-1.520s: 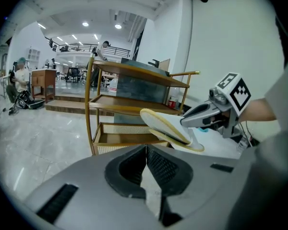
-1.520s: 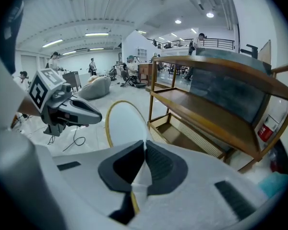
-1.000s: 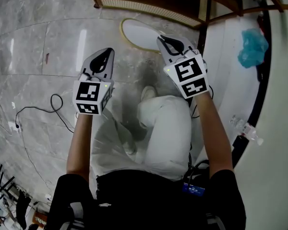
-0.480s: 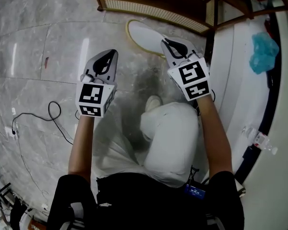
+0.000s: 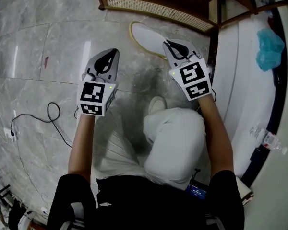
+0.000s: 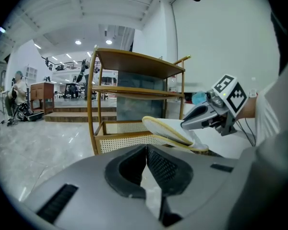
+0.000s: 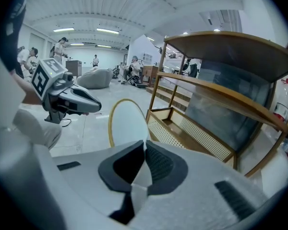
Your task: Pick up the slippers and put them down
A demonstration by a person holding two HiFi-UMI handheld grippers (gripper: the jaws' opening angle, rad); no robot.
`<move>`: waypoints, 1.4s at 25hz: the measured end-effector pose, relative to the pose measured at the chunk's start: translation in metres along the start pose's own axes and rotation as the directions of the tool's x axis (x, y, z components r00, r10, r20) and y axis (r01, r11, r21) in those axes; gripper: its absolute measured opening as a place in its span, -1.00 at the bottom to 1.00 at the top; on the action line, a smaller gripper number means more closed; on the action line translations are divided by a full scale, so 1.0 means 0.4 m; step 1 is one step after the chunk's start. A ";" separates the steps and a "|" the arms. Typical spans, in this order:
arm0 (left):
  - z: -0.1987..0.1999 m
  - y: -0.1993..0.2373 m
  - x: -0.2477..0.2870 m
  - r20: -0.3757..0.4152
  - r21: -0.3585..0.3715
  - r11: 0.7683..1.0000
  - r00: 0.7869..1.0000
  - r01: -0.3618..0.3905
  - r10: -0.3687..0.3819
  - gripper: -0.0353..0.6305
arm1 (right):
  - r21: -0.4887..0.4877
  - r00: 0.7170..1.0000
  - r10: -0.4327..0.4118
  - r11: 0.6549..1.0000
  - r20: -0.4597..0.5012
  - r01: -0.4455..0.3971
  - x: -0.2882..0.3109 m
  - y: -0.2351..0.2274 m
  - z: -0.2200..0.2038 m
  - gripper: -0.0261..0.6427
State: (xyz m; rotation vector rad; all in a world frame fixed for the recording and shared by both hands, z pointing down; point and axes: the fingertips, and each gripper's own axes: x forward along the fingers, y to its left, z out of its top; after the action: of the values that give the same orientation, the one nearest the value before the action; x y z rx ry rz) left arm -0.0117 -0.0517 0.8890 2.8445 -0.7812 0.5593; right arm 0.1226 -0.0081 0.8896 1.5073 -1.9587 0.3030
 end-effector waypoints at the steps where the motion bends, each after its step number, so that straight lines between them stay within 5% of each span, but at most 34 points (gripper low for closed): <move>1: -0.007 -0.002 0.000 -0.005 0.003 1.000 1.000 0.000 0.000 -0.88 | -0.001 1.000 0.002 1.000 -0.002 -0.002 0.005 0.005 -0.009 -0.90; 25: -0.152 -0.036 0.027 -0.055 0.082 0.996 0.998 0.025 -0.020 -0.88 | 0.050 0.995 0.066 0.997 -0.078 -0.062 0.164 0.103 -0.239 -0.90; 35: -0.207 -0.026 0.020 -0.086 0.057 0.997 0.995 0.044 -0.039 -0.88 | 0.048 0.981 0.122 0.992 -0.150 -0.116 0.248 0.189 -0.350 -0.90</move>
State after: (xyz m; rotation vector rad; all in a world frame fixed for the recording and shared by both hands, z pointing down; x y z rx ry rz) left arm -0.0261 -0.0277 0.9680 2.8608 -0.7009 0.7038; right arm 0.0868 0.0137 1.0723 1.3513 -1.9334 0.4958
